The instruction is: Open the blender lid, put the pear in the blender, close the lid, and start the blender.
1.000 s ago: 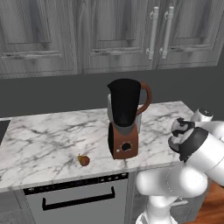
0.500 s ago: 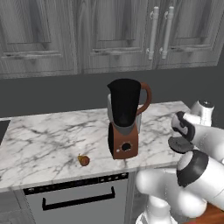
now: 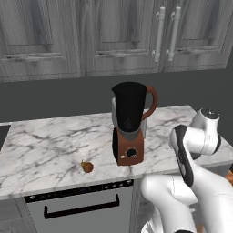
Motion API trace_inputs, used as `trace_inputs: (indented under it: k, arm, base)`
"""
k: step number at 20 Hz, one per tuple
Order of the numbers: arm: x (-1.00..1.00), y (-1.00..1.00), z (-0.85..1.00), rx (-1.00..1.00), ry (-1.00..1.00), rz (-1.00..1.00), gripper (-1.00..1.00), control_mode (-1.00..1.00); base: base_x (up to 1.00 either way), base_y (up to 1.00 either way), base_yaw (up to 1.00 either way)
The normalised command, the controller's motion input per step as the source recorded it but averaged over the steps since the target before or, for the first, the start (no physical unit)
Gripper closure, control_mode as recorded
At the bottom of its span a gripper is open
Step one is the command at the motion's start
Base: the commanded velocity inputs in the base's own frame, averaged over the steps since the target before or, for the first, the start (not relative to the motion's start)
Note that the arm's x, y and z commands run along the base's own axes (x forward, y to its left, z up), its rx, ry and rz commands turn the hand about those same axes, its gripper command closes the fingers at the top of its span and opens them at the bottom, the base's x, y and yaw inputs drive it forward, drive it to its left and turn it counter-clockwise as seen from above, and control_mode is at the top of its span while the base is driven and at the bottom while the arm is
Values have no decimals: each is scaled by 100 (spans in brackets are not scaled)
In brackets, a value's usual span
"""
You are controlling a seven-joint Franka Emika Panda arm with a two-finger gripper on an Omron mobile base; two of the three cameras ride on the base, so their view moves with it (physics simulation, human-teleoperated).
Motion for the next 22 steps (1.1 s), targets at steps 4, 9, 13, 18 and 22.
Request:
trace_inputs:
  k: [4,9,13,18,22]
  arm:
    - [-63,88,24,0,-12,6,-100,-100]
    - [-52,96,32,0,-6,10,-100,-100]
    - [-42,100,27,-2,-2,12,-100,-100]
    - [-45,100,8,-3,0,12,-100,-100]
    - [-24,100,-1,-3,0,15,-100,-100]
  base:
    - [0,0,0]
    - [0,0,0]
    - [0,0,0]
    - [0,0,0]
    - [0,0,0]
